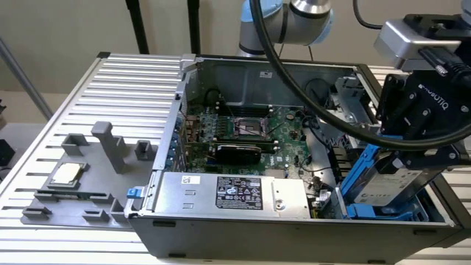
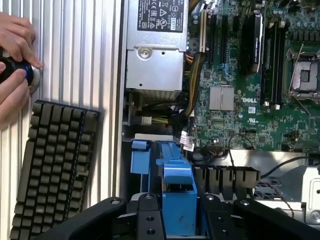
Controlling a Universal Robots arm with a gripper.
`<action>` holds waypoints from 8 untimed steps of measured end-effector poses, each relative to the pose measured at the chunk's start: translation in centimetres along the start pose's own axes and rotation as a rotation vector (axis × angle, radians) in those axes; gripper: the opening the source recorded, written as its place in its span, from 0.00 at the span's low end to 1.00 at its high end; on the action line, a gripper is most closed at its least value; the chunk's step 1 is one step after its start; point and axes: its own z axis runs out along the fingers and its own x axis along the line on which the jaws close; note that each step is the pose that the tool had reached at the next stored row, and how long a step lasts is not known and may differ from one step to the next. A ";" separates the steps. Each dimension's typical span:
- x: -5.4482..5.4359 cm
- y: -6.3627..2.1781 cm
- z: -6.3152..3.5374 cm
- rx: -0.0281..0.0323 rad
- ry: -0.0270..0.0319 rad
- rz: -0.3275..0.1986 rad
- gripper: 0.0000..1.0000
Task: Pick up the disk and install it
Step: 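Insert the disk into the insertion slot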
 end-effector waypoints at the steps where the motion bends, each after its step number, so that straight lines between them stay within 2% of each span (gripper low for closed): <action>1: 0.0 0.01 0.13 0.0000 0.0001 -0.001 0.00; 8: -0.2 0.03 1.01 -0.0001 0.0006 -0.007 0.00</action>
